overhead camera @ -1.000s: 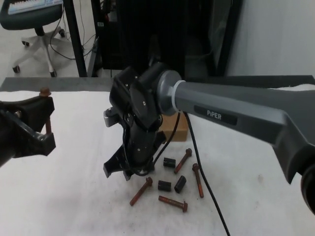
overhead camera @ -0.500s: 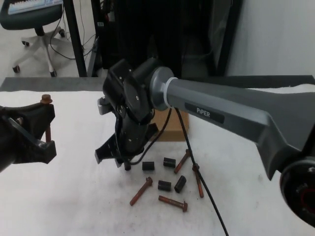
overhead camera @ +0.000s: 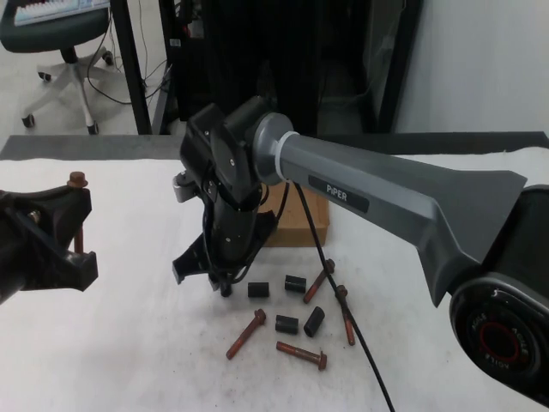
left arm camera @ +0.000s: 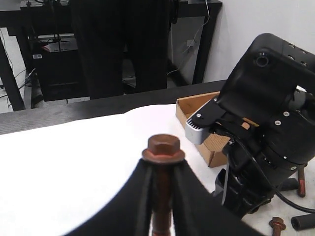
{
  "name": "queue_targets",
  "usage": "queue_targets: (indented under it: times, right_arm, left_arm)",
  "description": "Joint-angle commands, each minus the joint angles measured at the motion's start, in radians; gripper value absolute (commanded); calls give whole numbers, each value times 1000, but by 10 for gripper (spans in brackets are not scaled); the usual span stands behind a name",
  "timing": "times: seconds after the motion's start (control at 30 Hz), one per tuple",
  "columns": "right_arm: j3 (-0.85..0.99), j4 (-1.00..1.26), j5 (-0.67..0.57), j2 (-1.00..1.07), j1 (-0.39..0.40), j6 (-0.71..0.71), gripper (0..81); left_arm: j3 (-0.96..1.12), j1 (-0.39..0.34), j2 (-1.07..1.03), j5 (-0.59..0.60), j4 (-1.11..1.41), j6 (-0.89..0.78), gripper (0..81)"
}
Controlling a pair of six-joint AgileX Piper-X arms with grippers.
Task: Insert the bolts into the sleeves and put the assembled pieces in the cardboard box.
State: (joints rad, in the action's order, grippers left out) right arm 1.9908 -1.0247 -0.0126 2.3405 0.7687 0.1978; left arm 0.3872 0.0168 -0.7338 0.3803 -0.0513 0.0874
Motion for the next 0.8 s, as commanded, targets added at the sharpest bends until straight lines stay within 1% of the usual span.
queue_targets:
  times: [0.0,0.2,0.37,0.53,0.6,0.77]
  right_arm:
    - [9,-29,13,7,-3,-41,299]
    - [9,-35,13,7,-3,-41,299]
    - [9,-35,13,25,-3,-41,299]
    - [9,-27,18,54,-3,-131,299]
    - [9,-30,37,61,-3,-135,299]
    - [9,-10,38,64,-3,-146,299]
  left_arm:
    - [11,3,13,-5,10,12,3]
    - [11,3,13,-34,10,18,3]
    - [11,3,13,-36,10,20,3]
    - [11,3,13,-36,10,25,3]
    - [11,3,13,-36,10,25,3]
    - [11,3,13,-36,10,25,3]
